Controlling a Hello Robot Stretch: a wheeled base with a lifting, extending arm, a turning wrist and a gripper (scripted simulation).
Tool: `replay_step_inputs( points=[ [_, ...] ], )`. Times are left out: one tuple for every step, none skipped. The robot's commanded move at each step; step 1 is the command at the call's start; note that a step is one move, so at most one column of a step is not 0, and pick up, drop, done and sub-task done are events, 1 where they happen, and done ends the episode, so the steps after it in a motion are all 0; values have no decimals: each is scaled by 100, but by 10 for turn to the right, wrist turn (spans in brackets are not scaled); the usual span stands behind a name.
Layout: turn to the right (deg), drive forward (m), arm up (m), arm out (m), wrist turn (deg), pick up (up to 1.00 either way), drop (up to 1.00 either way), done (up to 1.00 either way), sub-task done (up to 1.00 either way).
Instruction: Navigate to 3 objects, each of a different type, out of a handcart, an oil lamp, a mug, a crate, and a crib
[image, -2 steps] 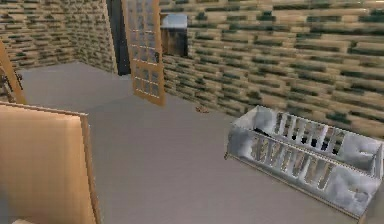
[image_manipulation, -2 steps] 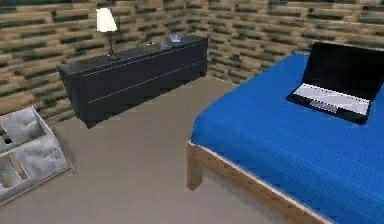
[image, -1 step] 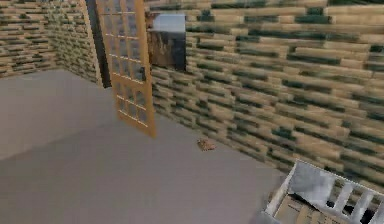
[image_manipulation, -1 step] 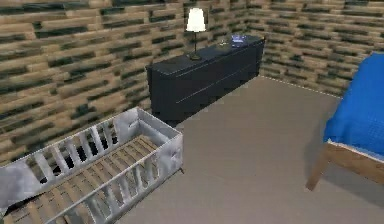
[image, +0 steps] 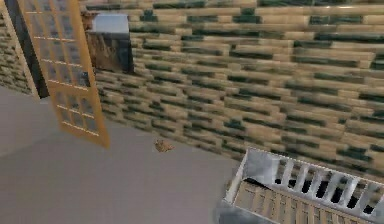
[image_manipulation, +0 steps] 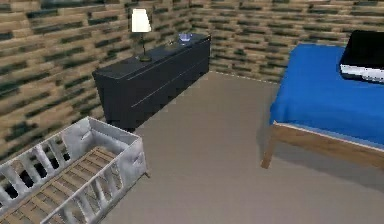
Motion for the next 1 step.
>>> replay_step_inputs(
  points=[
    [0, 15, 0, 0, 0, 0, 0, 0, 0]
  ],
)
